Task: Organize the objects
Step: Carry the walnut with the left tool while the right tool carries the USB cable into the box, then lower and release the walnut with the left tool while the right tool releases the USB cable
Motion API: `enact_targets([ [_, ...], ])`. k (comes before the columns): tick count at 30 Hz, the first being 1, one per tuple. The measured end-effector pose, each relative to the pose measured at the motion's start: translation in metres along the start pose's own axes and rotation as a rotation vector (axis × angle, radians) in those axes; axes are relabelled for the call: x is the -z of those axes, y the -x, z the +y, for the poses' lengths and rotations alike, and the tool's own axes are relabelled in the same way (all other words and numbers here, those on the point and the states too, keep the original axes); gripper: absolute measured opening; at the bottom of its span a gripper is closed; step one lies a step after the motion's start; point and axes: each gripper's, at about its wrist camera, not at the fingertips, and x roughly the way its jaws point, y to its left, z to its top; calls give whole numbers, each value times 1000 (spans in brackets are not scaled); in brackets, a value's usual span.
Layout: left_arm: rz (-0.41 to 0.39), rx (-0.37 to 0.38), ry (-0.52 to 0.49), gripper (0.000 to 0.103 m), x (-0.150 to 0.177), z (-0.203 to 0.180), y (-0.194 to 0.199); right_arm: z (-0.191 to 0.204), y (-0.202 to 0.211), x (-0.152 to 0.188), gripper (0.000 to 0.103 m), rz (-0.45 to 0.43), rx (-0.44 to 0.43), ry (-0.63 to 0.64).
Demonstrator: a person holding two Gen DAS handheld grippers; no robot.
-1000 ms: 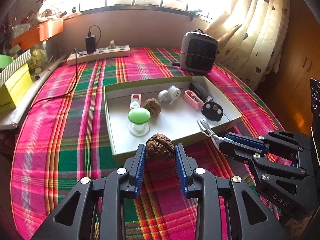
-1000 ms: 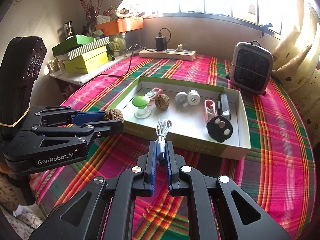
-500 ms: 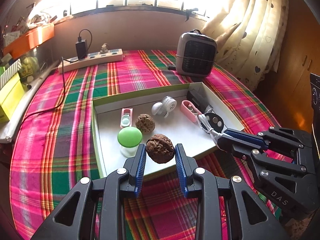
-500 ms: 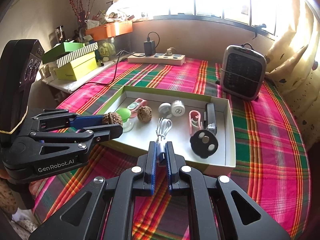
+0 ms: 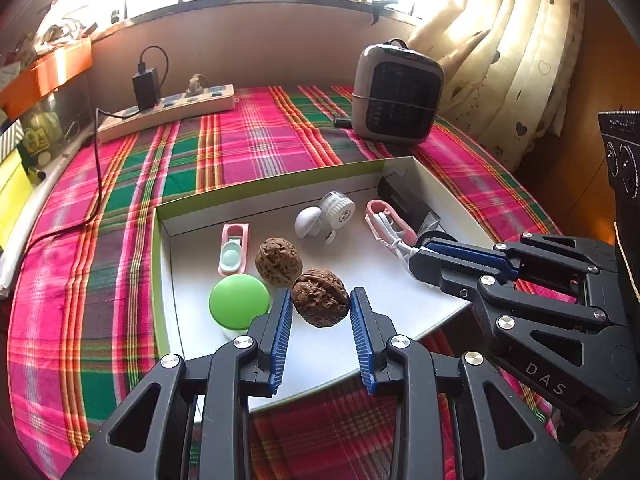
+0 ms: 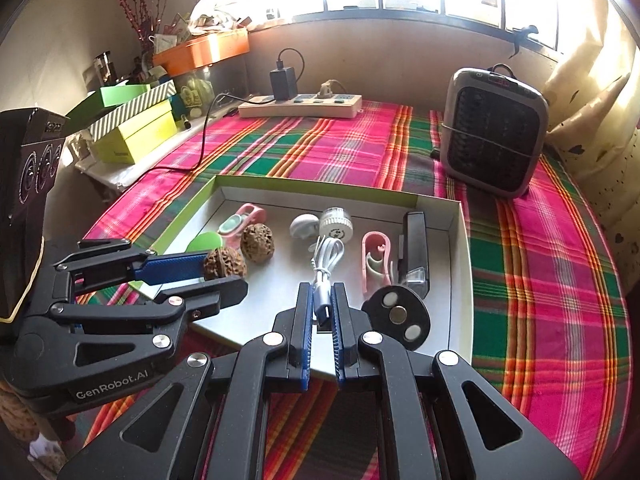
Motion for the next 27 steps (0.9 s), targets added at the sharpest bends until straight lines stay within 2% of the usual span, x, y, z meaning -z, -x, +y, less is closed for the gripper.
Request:
enact_targets([
  [15, 53, -15, -3, 28, -1, 3, -25, -7, -24, -5, 9, 53, -10, 27],
  [27, 60, -13, -3, 28, -3, 5, -30, -7, -36, -5, 9, 85, -5, 34],
])
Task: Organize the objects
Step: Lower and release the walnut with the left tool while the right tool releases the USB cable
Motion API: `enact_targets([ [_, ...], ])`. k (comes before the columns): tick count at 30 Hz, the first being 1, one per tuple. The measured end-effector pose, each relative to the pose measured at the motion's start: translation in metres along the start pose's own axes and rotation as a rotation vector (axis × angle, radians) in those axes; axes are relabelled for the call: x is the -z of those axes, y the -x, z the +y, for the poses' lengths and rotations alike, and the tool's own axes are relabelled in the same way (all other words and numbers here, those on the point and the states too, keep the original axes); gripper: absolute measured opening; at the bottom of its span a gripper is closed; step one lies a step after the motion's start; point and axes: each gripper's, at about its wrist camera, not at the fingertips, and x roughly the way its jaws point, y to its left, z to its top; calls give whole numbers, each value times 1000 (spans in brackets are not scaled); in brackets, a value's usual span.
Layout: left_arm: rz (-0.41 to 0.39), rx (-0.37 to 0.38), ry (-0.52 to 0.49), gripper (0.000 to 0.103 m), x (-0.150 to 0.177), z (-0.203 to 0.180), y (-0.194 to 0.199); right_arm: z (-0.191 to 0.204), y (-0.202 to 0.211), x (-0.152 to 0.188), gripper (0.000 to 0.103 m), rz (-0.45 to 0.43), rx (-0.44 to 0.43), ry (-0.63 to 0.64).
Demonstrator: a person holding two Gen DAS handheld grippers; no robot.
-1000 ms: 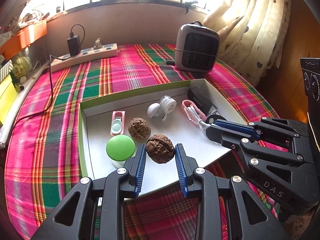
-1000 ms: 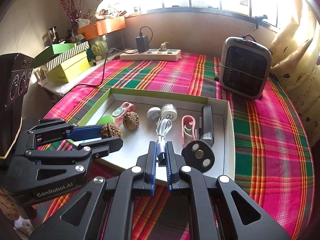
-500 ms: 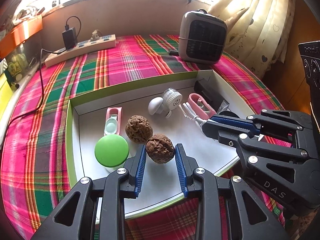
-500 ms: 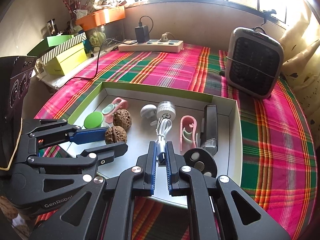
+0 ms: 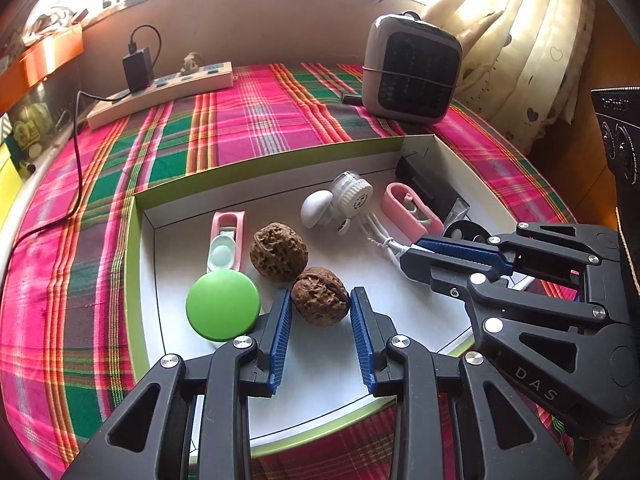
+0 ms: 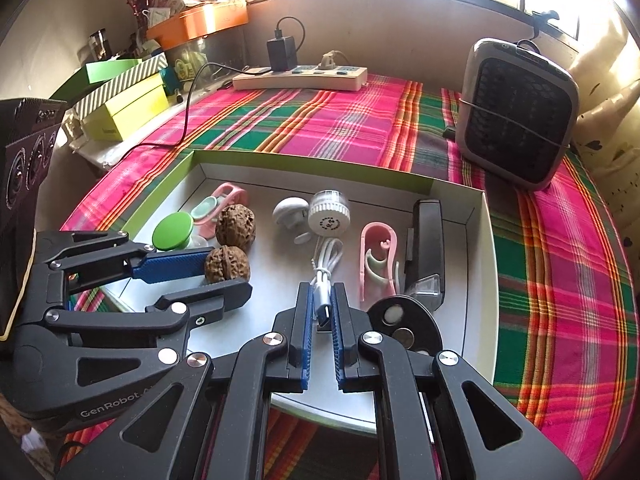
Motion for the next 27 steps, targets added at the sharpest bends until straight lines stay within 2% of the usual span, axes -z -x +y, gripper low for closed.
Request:
enact_targets([
  [27, 2, -2, 0, 28, 0, 0, 0, -1, -2, -1, 10, 8, 0, -22],
])
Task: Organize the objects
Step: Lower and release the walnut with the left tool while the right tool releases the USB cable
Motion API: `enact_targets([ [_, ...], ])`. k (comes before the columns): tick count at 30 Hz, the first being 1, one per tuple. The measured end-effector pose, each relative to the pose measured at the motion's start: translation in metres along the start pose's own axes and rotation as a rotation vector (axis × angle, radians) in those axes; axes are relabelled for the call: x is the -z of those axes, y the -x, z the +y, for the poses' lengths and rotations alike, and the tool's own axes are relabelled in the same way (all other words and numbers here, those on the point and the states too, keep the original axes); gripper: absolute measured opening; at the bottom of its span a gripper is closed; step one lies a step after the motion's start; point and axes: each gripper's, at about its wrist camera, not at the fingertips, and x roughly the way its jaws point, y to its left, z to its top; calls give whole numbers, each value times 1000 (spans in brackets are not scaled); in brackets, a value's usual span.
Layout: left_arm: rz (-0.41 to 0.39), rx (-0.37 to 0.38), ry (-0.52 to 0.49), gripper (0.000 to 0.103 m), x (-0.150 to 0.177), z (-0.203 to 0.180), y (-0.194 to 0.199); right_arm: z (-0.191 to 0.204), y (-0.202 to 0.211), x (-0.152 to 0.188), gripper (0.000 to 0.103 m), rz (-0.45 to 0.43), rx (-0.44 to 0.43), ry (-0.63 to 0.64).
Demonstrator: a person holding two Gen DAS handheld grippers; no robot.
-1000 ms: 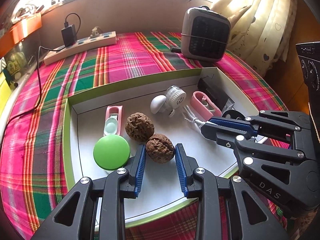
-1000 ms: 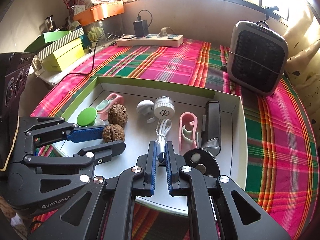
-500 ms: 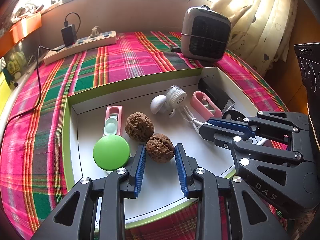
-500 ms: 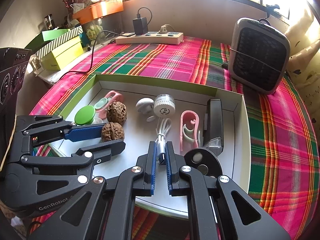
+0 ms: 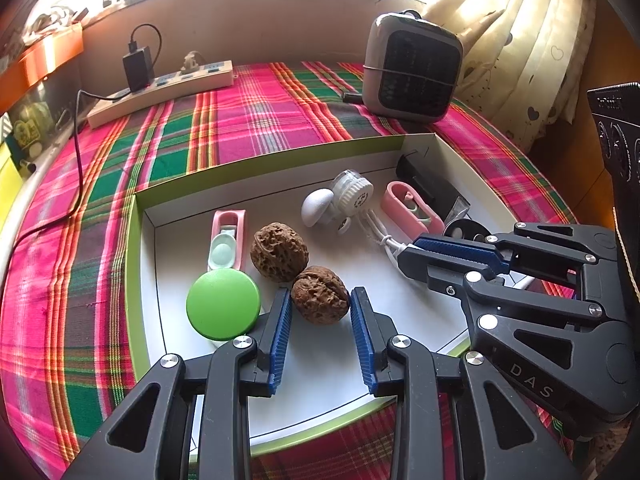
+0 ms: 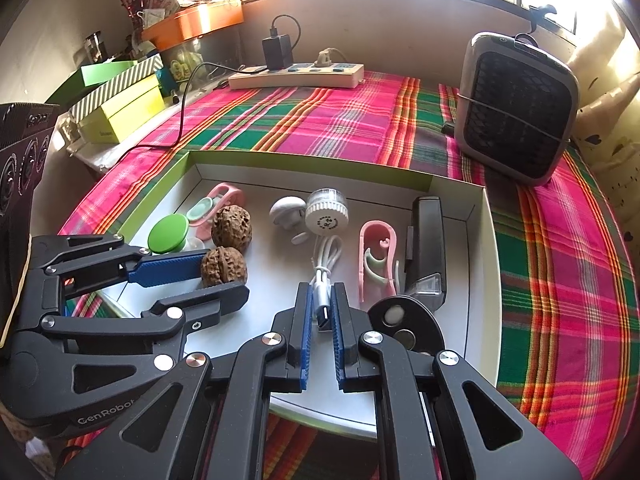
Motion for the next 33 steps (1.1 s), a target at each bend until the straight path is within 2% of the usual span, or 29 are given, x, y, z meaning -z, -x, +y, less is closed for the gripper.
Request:
enact_targets([
  [10, 10, -10, 9, 33, 2, 0, 1, 2, 1, 0, 20, 1, 11, -2],
  [15, 6, -8, 8, 33, 2, 0, 3, 1, 3, 1, 21, -5, 16, -2],
  [22, -3, -13, 12, 33, 4, 0, 10, 2, 9, 3, 28, -16, 30, -10],
  [33, -58, -63, 12, 34, 12, -6, 38, 9, 29, 10, 33, -60, 45, -26],
])
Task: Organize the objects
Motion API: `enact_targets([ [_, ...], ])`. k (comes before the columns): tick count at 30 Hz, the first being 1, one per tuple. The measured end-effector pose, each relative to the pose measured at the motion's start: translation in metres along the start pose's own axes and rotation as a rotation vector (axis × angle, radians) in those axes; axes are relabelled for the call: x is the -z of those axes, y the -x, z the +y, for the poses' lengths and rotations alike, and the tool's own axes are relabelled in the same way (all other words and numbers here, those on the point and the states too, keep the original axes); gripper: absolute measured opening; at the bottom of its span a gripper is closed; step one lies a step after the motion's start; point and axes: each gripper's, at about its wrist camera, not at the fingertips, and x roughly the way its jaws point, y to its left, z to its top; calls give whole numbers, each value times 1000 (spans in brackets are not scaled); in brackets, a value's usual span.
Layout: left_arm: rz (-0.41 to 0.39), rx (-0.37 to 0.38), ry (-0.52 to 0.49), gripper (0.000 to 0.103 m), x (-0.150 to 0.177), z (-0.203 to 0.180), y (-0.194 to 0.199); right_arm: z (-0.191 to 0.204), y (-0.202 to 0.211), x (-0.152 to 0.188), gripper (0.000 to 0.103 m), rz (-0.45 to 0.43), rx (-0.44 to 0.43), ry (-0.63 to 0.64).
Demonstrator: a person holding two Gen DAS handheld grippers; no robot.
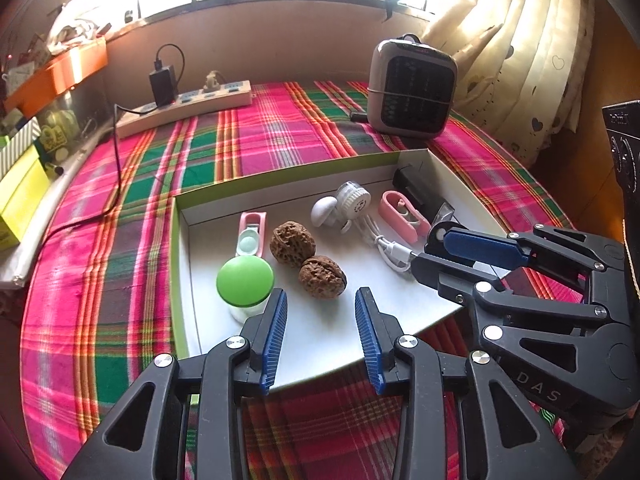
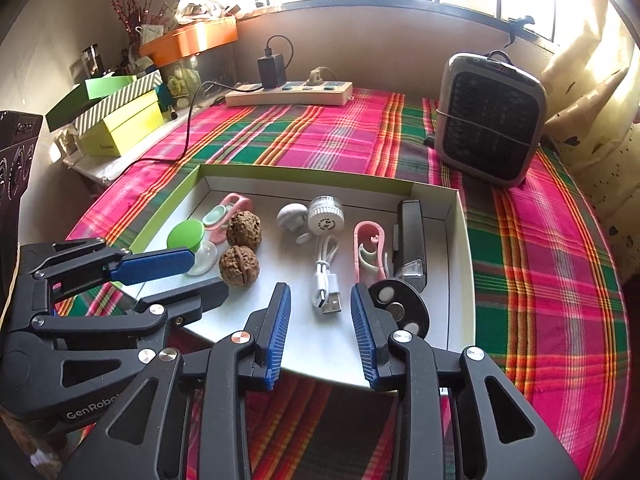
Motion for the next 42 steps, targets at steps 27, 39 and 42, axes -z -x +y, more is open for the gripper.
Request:
enact_targets([
  [27, -49, -121, 94, 34, 60, 8, 47, 25, 43, 48, 50, -40, 45, -36],
  [39, -14, -148, 115, 34, 83, 10, 41, 23, 39, 73, 50, 1, 86, -53],
  [42, -10, -155, 116, 34, 87, 12, 39, 22, 39, 77, 50, 3, 91, -60],
])
